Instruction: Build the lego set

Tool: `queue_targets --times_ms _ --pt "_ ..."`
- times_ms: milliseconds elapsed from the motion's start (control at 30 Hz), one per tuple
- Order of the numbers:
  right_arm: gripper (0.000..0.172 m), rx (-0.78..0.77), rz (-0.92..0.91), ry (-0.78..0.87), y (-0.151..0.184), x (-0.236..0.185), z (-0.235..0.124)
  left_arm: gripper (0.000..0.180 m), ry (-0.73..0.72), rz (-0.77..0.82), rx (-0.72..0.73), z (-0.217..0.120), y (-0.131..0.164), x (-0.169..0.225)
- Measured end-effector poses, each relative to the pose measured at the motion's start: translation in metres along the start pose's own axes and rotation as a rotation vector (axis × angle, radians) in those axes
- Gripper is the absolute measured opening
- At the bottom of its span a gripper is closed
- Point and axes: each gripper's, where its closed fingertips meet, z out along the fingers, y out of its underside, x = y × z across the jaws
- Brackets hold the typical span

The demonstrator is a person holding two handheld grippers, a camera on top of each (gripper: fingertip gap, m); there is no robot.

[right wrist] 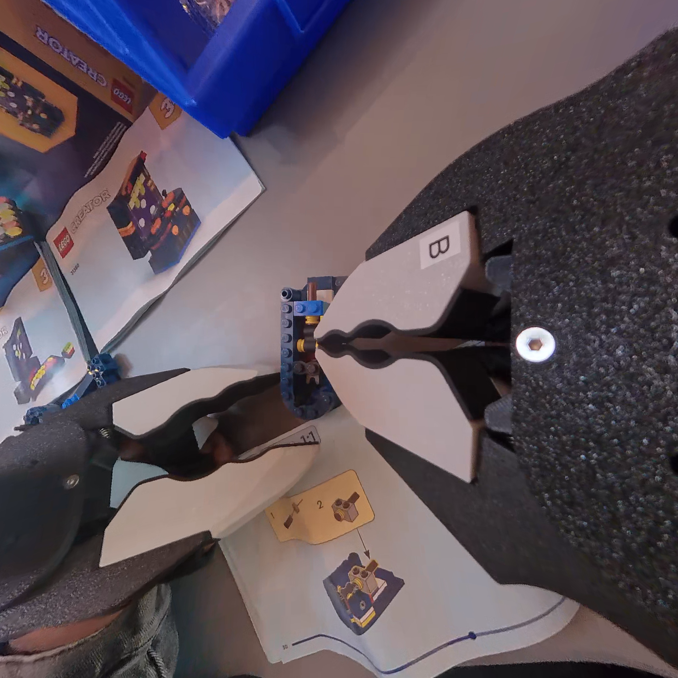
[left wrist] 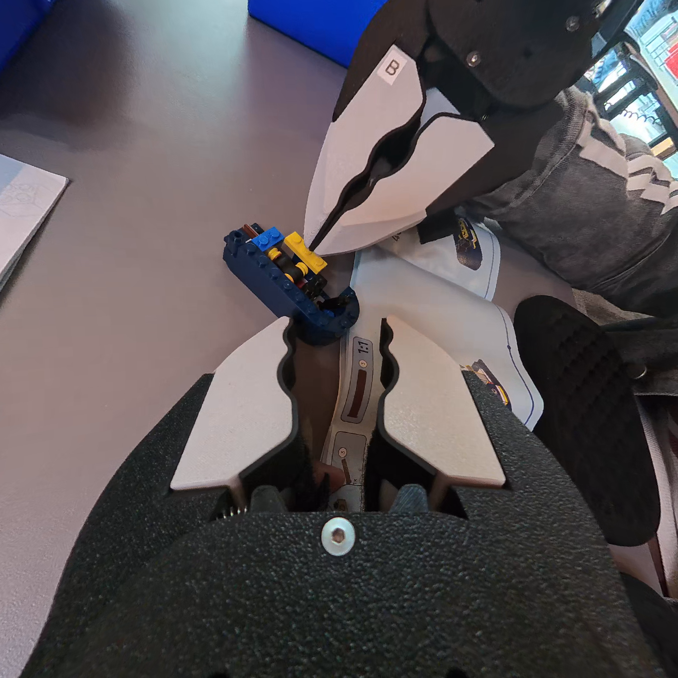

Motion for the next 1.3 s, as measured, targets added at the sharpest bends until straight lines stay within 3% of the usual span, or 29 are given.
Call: queue_targets --times_ms 300,367,433,533,600,667,700,800,867,900,1000,1100,1167,1300 --pt "0.001 -0.015 0.034 -0.006 0.001 0.0 0.0 0.044 -0.013 0.002 -0.015 0.002 0.002 -0.002" --pt "0.0 -0.009 -0.026 0.0 0.0 0.0 0.0 0.044 -0.012 0.001 -0.014 0.002 0.002 -0.002" --pt "0.0 0.046 -0.022 0.028 -0.002 0.005 -0.001 0.044 -0.004 -0.01 -0.012 0.002 0.003 -0.002" --pt "0.001 0.249 0.143 0.103 -0.021 0.031 -0.02 0.043 -0.002 -0.042 0.027 -0.002 -0.001 -0.005" --pt "0.005 0.334 0.25 0.151 -0.025 0.049 -0.033 0.043 -0.081 -0.113 0.016 -0.01 0.0 -0.017" --pt "0.007 0.344 0.302 0.139 -0.019 0.053 -0.035 0.041 -0.251 -0.237 -0.109 -0.029 0.01 -0.032" --pt "0.007 0.333 0.316 0.131 -0.015 0.054 -0.033 0.04 -0.341 -0.243 -0.241 -0.044 0.019 -0.031" --pt "0.008 0.318 0.332 0.122 -0.012 0.055 -0.031 0.018 -0.619 0.009 -0.805 -0.113 0.038 -0.004" --pt "0.008 0.312 0.328 0.12 -0.011 0.053 -0.03 0.01 -0.767 0.124 -1.078 -0.149 0.018 0.027" --pt "0.008 0.31 0.325 0.118 -0.011 0.052 -0.03 0.009 -0.823 0.187 -1.115 -0.152 -0.004 0.043" --pt "0.007 0.299 0.319 0.116 -0.009 0.051 -0.031 0.008 -0.992 0.431 -1.123 -0.147 -0.081 0.1" --pt "0.007 0.281 0.331 0.103 -0.007 0.05 -0.029 0.006 -1.072 0.714 -0.969 -0.124 -0.144 0.169" --pt "0.007 0.272 0.334 0.099 -0.005 0.049 -0.029 0.004 -1.087 0.884 -0.877 -0.11 -0.166 0.197" --pt "0.007 0.258 0.333 0.1 -0.003 0.048 -0.029 0.005 -1.149 0.844 -0.98 -0.109 -0.156 0.192"
